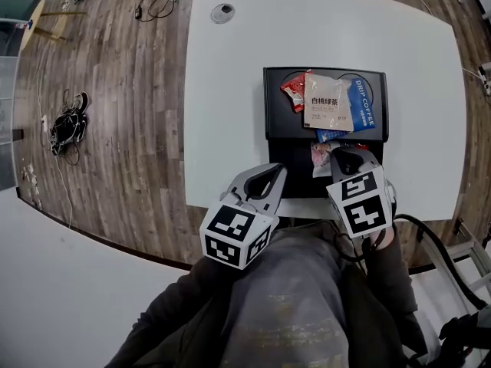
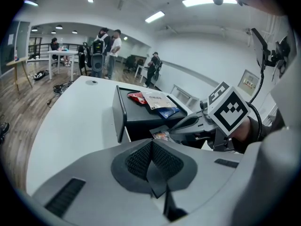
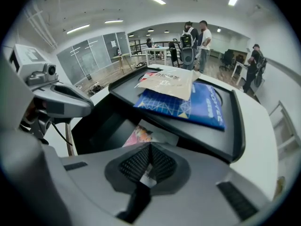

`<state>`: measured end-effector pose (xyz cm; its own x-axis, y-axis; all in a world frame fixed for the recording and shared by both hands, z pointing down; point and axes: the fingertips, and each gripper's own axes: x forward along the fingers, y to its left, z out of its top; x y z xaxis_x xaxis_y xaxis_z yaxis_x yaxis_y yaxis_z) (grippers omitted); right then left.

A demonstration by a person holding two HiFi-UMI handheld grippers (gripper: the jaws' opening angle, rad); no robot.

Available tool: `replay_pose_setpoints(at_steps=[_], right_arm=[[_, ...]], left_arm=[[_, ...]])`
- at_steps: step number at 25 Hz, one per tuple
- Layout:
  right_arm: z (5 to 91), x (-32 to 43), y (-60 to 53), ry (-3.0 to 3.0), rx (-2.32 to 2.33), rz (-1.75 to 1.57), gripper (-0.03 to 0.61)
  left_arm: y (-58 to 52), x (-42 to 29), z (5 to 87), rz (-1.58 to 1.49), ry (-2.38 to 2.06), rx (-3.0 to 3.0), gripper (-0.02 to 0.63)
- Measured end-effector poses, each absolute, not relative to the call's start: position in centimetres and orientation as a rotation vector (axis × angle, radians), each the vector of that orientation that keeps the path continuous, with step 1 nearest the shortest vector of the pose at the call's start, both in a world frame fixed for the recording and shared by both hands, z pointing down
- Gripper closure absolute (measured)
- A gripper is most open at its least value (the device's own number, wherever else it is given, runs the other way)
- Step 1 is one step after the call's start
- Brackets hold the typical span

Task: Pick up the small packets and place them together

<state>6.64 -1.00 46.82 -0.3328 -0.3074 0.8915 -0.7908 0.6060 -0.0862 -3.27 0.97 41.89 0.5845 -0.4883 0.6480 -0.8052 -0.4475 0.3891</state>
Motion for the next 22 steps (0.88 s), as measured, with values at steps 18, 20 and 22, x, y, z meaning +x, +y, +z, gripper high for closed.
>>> replay_pose_setpoints(at_steps=[18,20,22], right_arm=[[43.9,7.7,-0.1,-2.035,0.898,0.695,0.574],[43.6,8.3,0.0,-2.04,0.913,0.704,0.574],[43.3,8.6,-0.1,-2.052,0.93,0.707,0.575]], left_arm=[[-0.6,3.3,39.2,0.598,-0.777,2.201,0.621],[-0.3,5.0,39.4,0.647,-0.731,2.22,0.621],[0.3,6.0,40.8,0.692,-0.685,2.18,0.621]])
